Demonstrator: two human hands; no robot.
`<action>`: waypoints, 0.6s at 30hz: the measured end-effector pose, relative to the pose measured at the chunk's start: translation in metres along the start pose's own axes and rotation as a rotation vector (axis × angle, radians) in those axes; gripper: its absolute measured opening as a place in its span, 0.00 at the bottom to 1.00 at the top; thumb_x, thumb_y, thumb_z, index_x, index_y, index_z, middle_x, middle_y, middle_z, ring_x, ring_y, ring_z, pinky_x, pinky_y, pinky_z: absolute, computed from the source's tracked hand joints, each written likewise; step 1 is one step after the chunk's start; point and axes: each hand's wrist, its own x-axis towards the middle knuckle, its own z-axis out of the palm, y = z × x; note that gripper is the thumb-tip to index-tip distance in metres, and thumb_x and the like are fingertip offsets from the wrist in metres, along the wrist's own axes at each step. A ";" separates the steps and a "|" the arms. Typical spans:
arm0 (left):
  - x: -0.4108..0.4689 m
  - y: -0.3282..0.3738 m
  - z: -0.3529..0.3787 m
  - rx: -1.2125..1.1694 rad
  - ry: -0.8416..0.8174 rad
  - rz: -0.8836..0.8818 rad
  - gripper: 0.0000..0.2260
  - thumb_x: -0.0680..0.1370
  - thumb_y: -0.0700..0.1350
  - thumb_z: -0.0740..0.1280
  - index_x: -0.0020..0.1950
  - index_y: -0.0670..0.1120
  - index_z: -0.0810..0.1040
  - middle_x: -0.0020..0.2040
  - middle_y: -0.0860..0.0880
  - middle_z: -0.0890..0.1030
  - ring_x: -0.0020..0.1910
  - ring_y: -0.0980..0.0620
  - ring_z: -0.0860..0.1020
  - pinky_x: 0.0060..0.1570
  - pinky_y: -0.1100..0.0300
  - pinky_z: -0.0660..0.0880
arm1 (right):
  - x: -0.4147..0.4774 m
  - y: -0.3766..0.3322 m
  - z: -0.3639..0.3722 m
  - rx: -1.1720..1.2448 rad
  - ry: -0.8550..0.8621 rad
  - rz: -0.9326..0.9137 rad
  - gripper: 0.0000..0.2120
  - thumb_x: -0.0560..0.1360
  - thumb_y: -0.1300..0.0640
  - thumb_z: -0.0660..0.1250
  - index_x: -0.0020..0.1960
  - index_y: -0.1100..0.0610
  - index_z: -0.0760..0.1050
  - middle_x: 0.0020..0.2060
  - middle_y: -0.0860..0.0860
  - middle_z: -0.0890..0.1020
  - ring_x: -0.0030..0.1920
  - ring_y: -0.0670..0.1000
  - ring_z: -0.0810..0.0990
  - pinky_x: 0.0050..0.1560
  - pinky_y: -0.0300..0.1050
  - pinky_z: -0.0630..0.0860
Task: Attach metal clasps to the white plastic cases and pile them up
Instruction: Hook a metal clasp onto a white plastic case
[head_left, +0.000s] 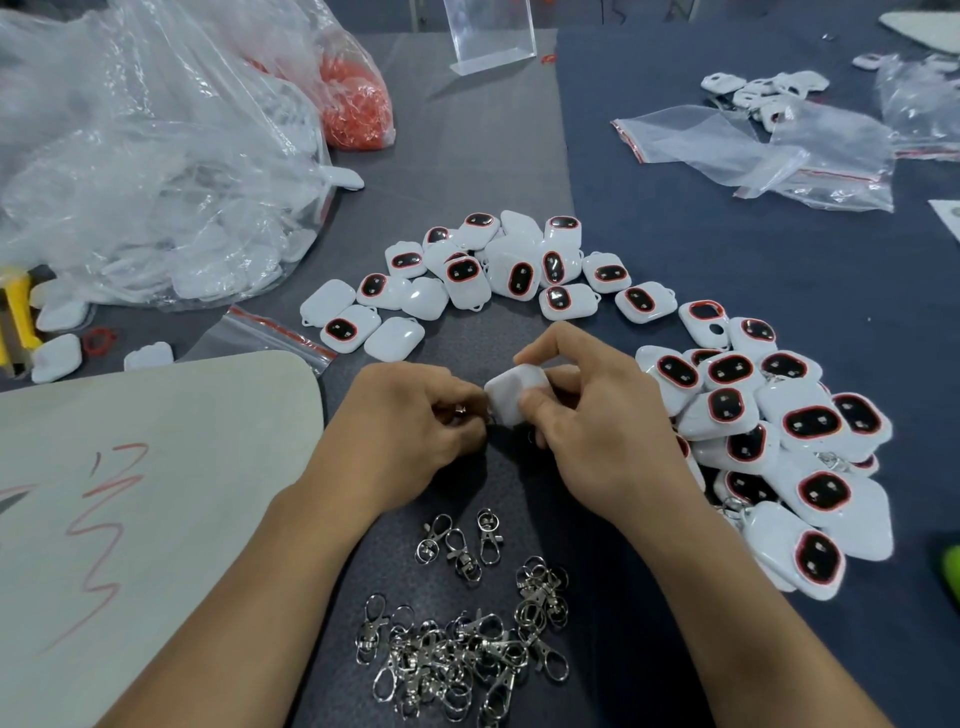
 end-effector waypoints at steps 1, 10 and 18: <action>0.000 0.000 0.000 -0.009 -0.005 -0.017 0.14 0.69 0.45 0.75 0.49 0.61 0.82 0.35 0.60 0.78 0.33 0.61 0.75 0.33 0.71 0.67 | 0.000 -0.001 0.000 -0.016 0.001 0.003 0.12 0.77 0.62 0.69 0.49 0.44 0.74 0.32 0.45 0.83 0.31 0.49 0.78 0.36 0.46 0.76; 0.003 -0.002 -0.002 -0.043 -0.004 -0.079 0.13 0.69 0.43 0.77 0.45 0.62 0.83 0.34 0.55 0.80 0.32 0.59 0.75 0.33 0.62 0.71 | -0.001 -0.004 0.001 -0.045 -0.006 0.002 0.08 0.78 0.60 0.68 0.48 0.47 0.75 0.28 0.43 0.82 0.28 0.46 0.76 0.32 0.41 0.69; 0.003 -0.004 -0.001 -0.050 -0.018 -0.073 0.07 0.65 0.50 0.72 0.41 0.56 0.84 0.33 0.55 0.79 0.31 0.59 0.74 0.31 0.67 0.68 | -0.006 -0.002 0.005 -0.025 -0.001 0.003 0.08 0.76 0.60 0.68 0.47 0.47 0.75 0.27 0.45 0.82 0.26 0.46 0.77 0.29 0.41 0.72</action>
